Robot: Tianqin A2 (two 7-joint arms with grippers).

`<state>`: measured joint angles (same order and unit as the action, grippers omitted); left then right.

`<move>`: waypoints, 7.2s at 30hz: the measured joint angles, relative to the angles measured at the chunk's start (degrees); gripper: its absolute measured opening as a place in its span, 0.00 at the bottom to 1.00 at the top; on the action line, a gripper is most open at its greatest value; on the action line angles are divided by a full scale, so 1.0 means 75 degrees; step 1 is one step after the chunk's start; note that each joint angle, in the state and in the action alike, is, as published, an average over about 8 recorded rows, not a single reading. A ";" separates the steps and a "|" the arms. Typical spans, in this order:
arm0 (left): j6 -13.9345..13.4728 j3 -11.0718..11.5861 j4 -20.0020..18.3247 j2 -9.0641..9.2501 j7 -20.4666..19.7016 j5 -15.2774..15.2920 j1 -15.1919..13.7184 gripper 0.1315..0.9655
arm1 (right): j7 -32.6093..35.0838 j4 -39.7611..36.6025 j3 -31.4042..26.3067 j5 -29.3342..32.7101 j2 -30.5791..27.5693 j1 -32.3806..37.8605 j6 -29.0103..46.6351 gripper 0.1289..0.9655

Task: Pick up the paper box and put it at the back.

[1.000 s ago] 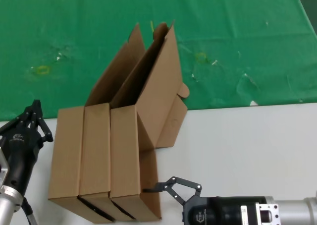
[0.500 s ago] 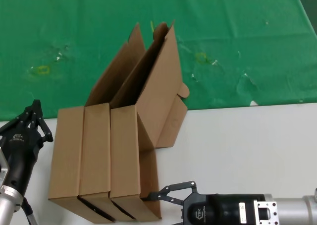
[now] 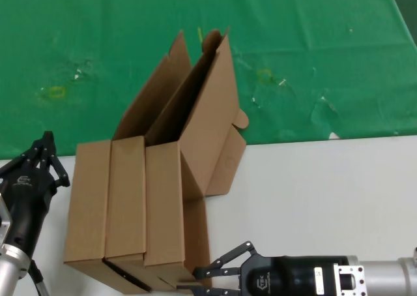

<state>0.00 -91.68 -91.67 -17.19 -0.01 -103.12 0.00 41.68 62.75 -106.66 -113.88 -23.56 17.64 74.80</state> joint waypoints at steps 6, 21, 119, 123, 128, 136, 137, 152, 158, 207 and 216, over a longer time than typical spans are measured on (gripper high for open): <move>0.0000 0.0000 0.0000 0.0000 0.0000 0.0000 0.0000 0.02 | 0.0004 -0.0017 0.0005 0.0022 -0.0006 0.0004 0.0019 0.08; 0.0000 0.0000 0.0000 0.0000 0.0000 0.0000 0.0000 0.02 | -0.0065 0.0285 0.0147 -0.0037 -0.0101 -0.0160 -0.0065 0.02; 0.0000 0.0000 0.0000 0.0000 -0.0002 0.0001 0.0000 0.02 | -0.2901 -0.8325 -0.3854 0.7634 0.1409 0.9613 -0.3139 0.02; 0.0000 0.0000 0.0000 0.0000 -0.0002 0.0001 0.0000 0.02 | -0.2914 -0.8322 -0.3843 0.7618 0.1414 0.9583 -0.3125 0.03; 0.0000 0.0000 0.0000 0.0000 -0.0002 0.0001 0.0000 0.02 | -0.2916 -0.8321 -0.3842 0.7617 0.1415 0.9580 -0.3123 0.05; 0.0000 0.0000 0.0000 0.0000 -0.0002 0.0001 0.0000 0.02 | -0.2916 -0.8321 -0.3842 0.7617 0.1415 0.9580 -0.3123 0.10; 0.0000 0.0000 0.0000 0.0000 -0.0002 0.0001 0.0000 0.02 | -0.2916 -0.8321 -0.3842 0.7617 0.1415 0.9580 -0.3123 0.12; 0.0000 0.0000 0.0000 0.0000 -0.0001 0.0001 0.0000 0.02 | -0.2916 -0.8321 -0.3842 0.7617 0.1415 0.9580 -0.3123 0.35; 0.0000 0.0000 0.0000 0.0000 -0.0001 0.0001 0.0000 0.06 | -0.2916 -0.8321 -0.3842 0.7617 0.1415 0.9580 -0.3123 0.55; 0.0000 0.0000 0.0000 0.0000 -0.0001 0.0001 0.0000 0.94 | -0.3020 -0.7825 -0.3602 0.7365 0.1392 0.9090 -0.3400 1.00; 0.0000 0.0000 0.0000 0.0000 -0.0001 0.0001 0.0000 1.00 | -0.3307 -0.6510 -0.2974 0.6701 0.1331 0.7808 -0.4136 1.00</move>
<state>0.00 -91.68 -91.67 -17.19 -0.02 -103.12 0.00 16.88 13.93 -128.97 -63.62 -13.58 76.20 43.77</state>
